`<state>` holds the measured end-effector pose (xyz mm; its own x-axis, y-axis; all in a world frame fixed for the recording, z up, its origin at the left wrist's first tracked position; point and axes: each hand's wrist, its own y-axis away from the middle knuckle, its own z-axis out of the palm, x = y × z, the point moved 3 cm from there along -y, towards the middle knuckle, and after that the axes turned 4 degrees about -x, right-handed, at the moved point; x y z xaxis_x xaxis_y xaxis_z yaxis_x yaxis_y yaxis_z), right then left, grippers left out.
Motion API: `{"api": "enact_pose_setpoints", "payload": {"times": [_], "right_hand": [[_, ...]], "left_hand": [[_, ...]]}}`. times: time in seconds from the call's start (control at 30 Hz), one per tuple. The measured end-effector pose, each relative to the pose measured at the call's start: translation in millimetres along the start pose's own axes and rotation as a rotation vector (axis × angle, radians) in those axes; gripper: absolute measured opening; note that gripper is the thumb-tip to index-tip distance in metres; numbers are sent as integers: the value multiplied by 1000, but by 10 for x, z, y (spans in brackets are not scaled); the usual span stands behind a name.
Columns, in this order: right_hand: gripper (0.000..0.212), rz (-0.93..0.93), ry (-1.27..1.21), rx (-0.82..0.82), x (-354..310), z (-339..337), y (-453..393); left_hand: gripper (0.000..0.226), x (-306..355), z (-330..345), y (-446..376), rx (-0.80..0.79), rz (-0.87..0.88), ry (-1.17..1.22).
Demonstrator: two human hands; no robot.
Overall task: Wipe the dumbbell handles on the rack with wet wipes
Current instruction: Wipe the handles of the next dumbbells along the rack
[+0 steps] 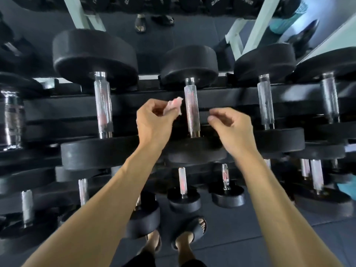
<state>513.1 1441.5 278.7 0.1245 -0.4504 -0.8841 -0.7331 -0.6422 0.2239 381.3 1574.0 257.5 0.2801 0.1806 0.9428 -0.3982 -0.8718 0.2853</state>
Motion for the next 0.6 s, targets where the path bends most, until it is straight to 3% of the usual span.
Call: {"api": "enact_pose_setpoints", "payload": {"times": [0.07, 0.17, 0.33, 0.4, 0.6], "right_hand": [[15, 20, 49, 26, 149, 64, 79], [17, 48, 47, 42, 288, 119, 163], [10, 60, -35, 51, 343, 170, 191], [17, 75, -40, 51, 336, 199, 199], [15, 25, 16, 99, 362, 241, 204]], "left_hand": [[21, -116, 23, -174, 57, -127, 48], [23, -170, 229, -442, 76, -185, 179], [3, -106, 508, -579, -152, -346, 500], [7, -150, 469, -532, -235, -383, 565], [19, -109, 576, -773, -185, -402, 692]]}}
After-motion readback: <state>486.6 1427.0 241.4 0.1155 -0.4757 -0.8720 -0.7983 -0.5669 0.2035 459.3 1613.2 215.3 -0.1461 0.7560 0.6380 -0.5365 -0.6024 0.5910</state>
